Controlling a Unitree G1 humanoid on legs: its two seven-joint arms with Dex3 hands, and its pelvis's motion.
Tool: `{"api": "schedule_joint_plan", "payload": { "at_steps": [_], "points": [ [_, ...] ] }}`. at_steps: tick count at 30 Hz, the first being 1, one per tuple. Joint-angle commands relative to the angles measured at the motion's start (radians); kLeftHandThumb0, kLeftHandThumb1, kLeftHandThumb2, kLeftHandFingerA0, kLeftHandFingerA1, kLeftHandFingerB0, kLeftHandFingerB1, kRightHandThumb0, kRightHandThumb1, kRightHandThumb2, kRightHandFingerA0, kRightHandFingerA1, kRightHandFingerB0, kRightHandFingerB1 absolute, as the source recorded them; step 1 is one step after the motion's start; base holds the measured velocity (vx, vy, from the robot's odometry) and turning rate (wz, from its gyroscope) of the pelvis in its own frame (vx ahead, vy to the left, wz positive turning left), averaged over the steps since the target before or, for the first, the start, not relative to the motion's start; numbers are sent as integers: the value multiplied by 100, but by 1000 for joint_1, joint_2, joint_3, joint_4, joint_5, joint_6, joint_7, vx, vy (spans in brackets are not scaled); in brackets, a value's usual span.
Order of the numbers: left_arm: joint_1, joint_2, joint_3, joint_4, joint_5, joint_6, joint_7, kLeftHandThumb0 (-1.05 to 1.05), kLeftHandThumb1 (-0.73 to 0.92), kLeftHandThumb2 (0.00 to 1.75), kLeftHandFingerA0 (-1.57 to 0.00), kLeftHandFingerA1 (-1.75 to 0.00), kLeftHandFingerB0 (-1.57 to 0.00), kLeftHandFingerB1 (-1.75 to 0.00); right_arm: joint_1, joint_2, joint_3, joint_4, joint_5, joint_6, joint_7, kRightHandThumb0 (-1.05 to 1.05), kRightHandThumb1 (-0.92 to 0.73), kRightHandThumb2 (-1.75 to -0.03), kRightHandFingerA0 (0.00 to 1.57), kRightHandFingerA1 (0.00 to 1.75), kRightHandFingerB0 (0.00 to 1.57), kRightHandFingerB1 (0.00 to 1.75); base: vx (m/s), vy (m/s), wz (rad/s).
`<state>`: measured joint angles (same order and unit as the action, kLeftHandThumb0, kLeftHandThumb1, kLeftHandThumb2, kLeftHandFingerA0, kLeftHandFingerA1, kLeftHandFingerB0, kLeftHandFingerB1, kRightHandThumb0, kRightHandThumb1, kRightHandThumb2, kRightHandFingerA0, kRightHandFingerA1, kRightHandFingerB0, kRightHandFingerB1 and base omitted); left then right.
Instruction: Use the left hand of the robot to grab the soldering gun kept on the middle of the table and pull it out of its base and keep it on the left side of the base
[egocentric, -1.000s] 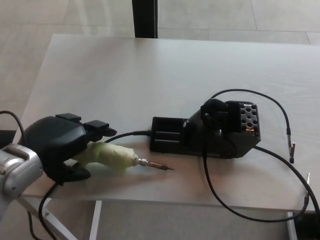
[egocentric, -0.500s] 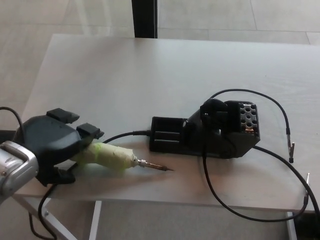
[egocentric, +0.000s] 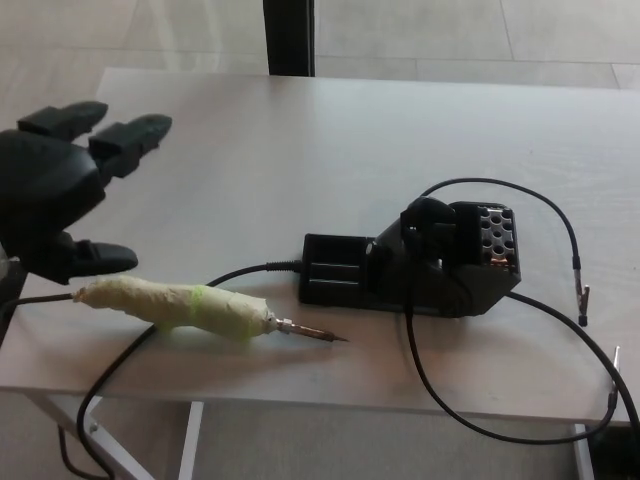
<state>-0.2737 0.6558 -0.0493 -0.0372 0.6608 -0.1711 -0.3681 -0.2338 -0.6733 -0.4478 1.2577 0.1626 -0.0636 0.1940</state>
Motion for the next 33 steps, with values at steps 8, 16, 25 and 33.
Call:
{"api": "schedule_joint_plan", "payload": {
  "at_steps": [8, 16, 25, 33],
  "points": [
    [374, -375, 941, 151, -755, 484, 112, -90, 72, 59, 0, -67, 0, -41, 55, -16, -15, 17, 18, -38, 33, -91, -40, -127, 129, 112, 71, 118, 0, 0, 0],
    [534, -304, 695, 742, -455, 531, 90, -71, 49, 73, -11, -80, -4, -67, 64, -14, -21, 12, 25, -27, 31, -97, -40, -129, 125, 106, 65, 119, 0, 0, 0],
    [601, -268, 714, 854, -444, 404, 111, -56, 59, 59, -53, -91, -52, -72, 67, 12, -16, 24, 21, -30, 24, -91, -34, -121, 121, 107, 62, 116, 0, 0, 0],
    [594, -263, 682, 852, -446, 427, 53, -63, 40, 86, -90, -84, -71, -74, 65, 17, -23, 20, 30, -28, 27, -89, -34, -122, 122, 108, 64, 117, 0, 0, 0]
  ]
}}
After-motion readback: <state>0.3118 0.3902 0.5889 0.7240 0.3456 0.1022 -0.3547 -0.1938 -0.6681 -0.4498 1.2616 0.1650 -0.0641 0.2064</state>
